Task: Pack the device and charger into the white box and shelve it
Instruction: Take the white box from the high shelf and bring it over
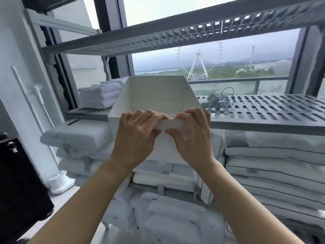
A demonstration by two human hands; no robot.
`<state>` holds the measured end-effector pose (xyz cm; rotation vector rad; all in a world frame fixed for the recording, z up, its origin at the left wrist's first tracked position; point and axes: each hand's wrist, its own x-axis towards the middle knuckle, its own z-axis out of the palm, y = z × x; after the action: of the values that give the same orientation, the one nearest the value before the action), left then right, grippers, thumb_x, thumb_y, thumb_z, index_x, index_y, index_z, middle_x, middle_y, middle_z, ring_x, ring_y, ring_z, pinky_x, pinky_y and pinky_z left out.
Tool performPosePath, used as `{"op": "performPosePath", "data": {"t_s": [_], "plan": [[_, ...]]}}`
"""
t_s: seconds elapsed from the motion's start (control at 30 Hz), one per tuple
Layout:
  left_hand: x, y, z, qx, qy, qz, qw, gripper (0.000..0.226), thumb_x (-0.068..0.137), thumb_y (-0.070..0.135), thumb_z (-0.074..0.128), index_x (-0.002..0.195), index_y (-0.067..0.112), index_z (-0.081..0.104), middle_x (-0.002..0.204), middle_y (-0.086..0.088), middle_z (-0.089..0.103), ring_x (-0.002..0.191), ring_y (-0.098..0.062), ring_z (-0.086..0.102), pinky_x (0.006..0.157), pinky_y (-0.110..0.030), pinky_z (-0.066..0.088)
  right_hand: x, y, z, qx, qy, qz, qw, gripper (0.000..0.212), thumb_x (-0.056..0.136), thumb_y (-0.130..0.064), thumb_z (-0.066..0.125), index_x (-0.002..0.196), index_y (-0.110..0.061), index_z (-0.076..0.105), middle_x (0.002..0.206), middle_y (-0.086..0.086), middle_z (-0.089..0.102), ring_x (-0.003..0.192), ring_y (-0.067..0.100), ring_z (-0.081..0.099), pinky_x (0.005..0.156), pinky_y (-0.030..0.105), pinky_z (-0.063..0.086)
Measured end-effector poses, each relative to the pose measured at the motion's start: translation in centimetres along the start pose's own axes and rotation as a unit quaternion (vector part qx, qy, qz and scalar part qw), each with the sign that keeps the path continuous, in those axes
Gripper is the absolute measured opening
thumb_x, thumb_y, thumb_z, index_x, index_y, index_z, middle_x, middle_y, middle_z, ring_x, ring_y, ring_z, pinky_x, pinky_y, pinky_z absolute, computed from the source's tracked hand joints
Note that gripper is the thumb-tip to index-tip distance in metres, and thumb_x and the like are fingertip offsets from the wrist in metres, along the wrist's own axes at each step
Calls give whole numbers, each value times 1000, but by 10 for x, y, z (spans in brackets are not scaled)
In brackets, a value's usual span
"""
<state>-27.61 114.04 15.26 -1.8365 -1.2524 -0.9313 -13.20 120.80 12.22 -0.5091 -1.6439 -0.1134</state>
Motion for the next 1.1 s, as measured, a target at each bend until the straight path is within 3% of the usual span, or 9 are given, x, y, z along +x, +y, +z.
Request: {"op": "performPosePath", "data": {"t_s": [0.33,0.53,0.67,0.8,0.97,1.1], "plan": [[79,-100,143,-24,-7,29,999,31,77,14,64,107,21,61,100,6,66,90,-13,50,71,-31,29,59,134,100,-64,0,5,998,29,67,-12,80,88,-7,61,90,11,54,86,15,43,90,55,36],[116,-147,217,-54,-9,46,997,35,77,17,62,112,20,59,106,5,65,93,-16,54,77,-32,32,85,203,144,-112,13,1,994,30,70,-20,76,95,-8,63,94,11,56,90,15,45,94,52,30],[130,-167,258,-30,18,55,998,34,84,27,51,117,20,53,107,1,61,96,-15,46,83,-33,27,92,238,163,-166,-23,-33,985,38,82,-31,60,114,-10,58,111,8,59,108,18,46,108,46,19],[128,-175,298,15,59,29,998,36,88,27,46,123,17,48,114,-6,59,108,-22,43,99,-41,24,96,265,176,-193,-86,-44,976,47,88,-30,51,131,-12,45,130,5,53,128,20,31,113,44,5],[142,-177,322,21,18,1,1000,38,90,27,42,126,15,45,122,-10,56,118,-23,39,108,-44,17,106,292,176,-133,-169,-9,976,58,90,-23,54,142,-14,29,148,3,35,140,15,12,114,54,12],[154,-158,330,-17,14,-25,999,46,88,16,52,133,18,40,137,-8,48,133,-21,29,113,-48,8,111,313,158,-94,-183,-23,978,60,89,-23,59,141,-11,32,150,5,30,142,20,16,114,45,22]]}}
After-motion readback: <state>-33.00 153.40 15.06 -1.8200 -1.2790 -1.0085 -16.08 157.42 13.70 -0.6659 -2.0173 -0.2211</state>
